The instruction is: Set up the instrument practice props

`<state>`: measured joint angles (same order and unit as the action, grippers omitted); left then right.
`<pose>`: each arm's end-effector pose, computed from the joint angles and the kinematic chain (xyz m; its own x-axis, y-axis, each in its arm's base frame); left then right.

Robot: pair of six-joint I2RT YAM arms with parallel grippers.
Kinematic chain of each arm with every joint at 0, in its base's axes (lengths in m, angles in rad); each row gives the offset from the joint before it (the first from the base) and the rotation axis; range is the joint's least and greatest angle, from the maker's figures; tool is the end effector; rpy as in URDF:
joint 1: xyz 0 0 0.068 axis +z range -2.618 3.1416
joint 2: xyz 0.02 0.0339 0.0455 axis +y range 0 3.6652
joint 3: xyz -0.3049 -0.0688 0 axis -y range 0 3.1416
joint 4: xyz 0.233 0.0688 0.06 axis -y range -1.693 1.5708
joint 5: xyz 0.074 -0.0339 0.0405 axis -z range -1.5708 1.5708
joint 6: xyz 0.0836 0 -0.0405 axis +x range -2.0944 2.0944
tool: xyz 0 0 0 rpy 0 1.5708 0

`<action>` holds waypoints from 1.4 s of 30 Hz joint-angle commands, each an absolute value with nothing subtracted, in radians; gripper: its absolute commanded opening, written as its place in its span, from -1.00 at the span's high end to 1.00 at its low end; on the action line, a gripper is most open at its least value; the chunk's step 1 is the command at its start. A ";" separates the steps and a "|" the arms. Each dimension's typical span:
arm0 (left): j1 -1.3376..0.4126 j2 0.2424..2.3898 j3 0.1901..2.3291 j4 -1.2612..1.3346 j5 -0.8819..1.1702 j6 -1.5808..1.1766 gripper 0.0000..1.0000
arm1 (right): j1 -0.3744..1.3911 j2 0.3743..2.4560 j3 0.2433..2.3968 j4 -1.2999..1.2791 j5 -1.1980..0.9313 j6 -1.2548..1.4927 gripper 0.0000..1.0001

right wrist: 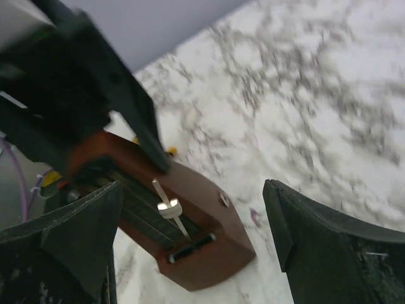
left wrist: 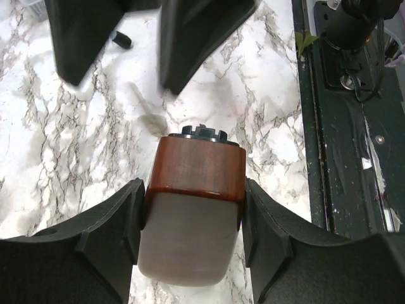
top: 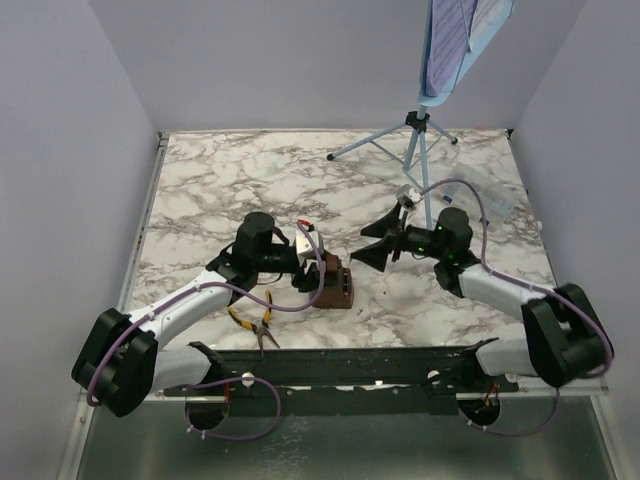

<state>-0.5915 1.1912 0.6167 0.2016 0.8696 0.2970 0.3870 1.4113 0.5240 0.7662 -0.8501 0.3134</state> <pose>0.1755 -0.1949 0.2738 -0.0110 0.2349 -0.9720 0.9973 0.0732 0.0064 0.2481 0.1689 0.2562 -0.3961 0.0582 -0.9163 -0.8595 0.3276 0.3924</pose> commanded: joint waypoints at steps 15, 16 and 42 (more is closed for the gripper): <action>-0.517 1.222 0.513 0.543 0.233 0.187 1.00 | 0.398 0.872 0.657 0.155 -0.287 0.155 -1.00; -0.515 1.241 0.511 0.587 0.188 0.197 1.00 | 0.397 0.870 0.654 0.156 -0.293 0.154 -1.00; -0.273 2.119 1.155 0.957 -0.248 0.180 1.00 | 0.396 0.612 0.730 -0.183 -0.081 0.165 -1.00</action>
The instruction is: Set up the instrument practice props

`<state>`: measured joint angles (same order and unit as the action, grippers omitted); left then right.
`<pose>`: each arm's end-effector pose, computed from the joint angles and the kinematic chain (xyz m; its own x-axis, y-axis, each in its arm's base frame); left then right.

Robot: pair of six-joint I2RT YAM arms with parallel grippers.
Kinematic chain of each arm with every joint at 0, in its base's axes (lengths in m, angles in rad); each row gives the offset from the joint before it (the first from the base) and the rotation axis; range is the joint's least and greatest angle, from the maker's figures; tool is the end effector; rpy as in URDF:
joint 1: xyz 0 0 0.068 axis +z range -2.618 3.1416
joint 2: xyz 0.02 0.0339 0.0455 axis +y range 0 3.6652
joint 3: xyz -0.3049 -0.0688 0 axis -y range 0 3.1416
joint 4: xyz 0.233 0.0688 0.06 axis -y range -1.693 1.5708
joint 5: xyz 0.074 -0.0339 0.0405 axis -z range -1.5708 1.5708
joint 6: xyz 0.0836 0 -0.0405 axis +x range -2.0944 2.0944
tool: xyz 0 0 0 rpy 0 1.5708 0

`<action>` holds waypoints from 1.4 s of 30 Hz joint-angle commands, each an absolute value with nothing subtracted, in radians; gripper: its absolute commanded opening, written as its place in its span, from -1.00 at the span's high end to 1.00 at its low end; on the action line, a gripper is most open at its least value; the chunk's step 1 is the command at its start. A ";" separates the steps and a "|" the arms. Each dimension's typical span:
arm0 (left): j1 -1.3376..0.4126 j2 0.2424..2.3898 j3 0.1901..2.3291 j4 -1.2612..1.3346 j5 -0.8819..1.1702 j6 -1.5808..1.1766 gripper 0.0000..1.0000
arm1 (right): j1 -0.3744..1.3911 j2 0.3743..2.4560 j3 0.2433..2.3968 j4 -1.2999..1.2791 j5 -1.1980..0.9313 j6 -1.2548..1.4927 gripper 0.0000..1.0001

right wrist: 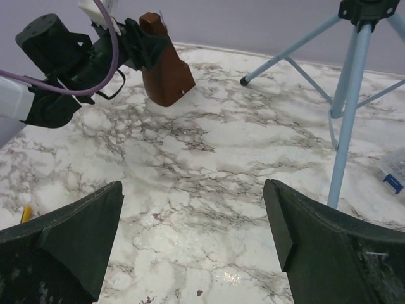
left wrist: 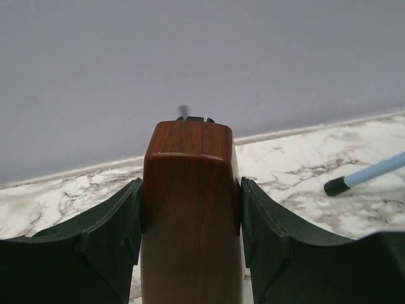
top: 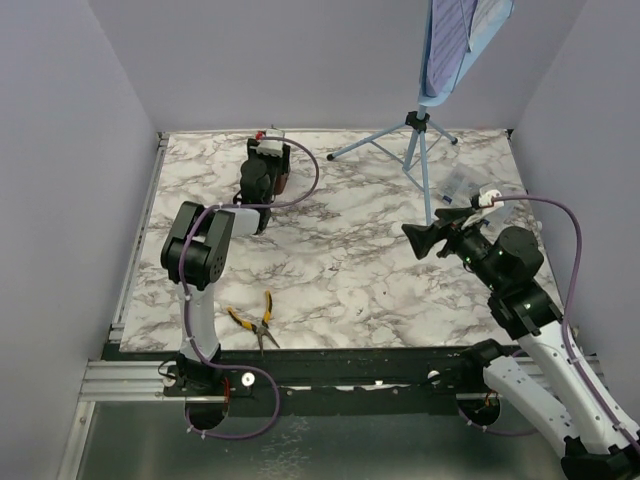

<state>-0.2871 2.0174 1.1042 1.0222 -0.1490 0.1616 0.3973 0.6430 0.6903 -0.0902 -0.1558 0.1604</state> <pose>0.4805 -0.1289 0.2578 0.1253 0.1289 -0.9837 0.1199 0.9823 0.1440 0.1447 0.0748 0.3606 -0.1229 0.1195 -0.9852 -0.5121 0.8427 0.1661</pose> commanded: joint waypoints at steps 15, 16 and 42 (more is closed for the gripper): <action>-0.265 1.927 1.014 0.899 -0.228 -0.031 -0.98 | 0.398 0.628 0.750 -0.189 -0.054 0.204 -1.00; -0.265 1.890 0.995 0.871 -0.218 -0.070 -0.98 | 0.397 0.629 0.759 -0.190 -0.033 0.213 -1.00; -0.265 0.750 1.132 0.158 0.165 -0.379 -0.98 | 0.398 0.610 1.357 -0.420 0.463 0.061 -1.00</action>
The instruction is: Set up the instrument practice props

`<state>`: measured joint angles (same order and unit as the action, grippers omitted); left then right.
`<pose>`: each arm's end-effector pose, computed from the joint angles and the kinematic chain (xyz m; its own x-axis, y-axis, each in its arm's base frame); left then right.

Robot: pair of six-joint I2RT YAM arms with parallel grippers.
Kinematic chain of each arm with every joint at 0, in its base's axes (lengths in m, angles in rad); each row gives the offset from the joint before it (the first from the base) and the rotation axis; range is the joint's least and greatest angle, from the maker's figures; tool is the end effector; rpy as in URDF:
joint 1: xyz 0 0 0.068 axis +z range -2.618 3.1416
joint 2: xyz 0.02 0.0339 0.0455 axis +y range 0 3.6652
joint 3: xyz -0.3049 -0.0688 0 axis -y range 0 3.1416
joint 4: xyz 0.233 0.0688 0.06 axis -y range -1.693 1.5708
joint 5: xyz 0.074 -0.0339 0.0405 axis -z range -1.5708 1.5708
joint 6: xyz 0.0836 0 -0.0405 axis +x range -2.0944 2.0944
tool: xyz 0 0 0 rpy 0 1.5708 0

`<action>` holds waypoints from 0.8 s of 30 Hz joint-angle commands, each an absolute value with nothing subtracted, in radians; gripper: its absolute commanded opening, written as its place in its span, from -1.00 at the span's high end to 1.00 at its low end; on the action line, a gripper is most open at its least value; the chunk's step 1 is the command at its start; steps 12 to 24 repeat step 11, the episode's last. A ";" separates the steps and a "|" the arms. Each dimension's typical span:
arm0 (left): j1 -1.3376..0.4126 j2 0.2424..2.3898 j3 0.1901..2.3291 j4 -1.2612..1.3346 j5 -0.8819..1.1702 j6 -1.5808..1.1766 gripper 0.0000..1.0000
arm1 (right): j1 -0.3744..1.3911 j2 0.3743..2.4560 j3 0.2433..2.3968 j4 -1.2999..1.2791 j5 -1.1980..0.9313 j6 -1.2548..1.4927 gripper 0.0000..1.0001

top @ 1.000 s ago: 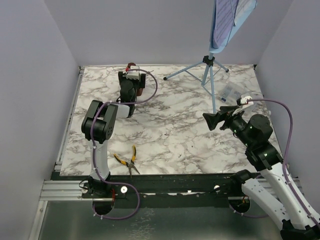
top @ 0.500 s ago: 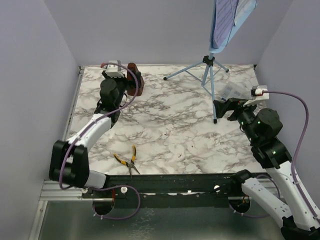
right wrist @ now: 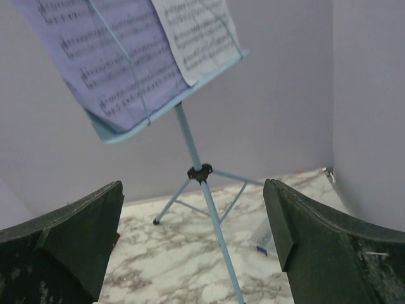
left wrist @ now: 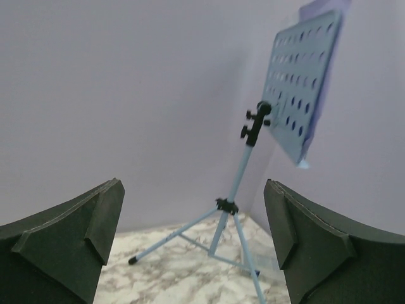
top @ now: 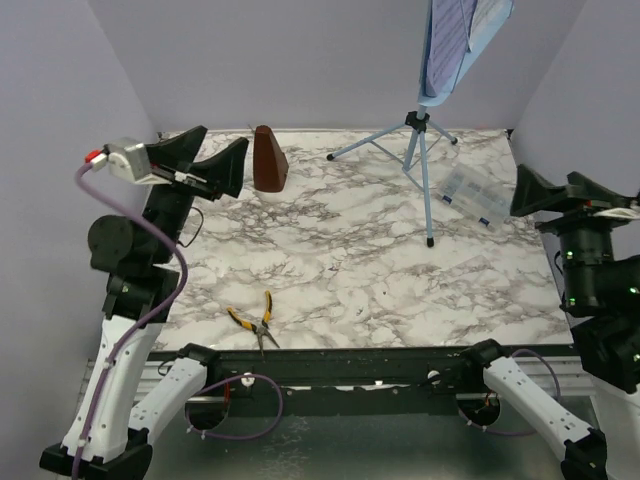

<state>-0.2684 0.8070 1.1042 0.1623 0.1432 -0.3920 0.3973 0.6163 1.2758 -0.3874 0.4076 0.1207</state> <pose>0.1461 -0.0526 0.5288 0.2478 -0.4603 -0.8525 0.5199 0.8057 -0.2839 0.0716 -0.0059 0.5204 0.2456 0.2230 -0.9434 -0.0330 0.9745 0.2217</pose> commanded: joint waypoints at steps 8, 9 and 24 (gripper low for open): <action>-0.265 0.688 1.130 0.189 0.134 -0.292 -0.98 | 0.398 0.570 1.389 -0.396 0.366 0.033 -1.00; -0.265 0.685 1.128 0.189 0.131 -0.290 -0.98 | 0.398 0.578 1.402 -0.409 0.392 0.049 -1.00; -0.265 0.684 1.125 0.189 0.132 -0.287 -0.98 | 0.397 0.598 1.426 -0.436 0.445 0.065 -1.00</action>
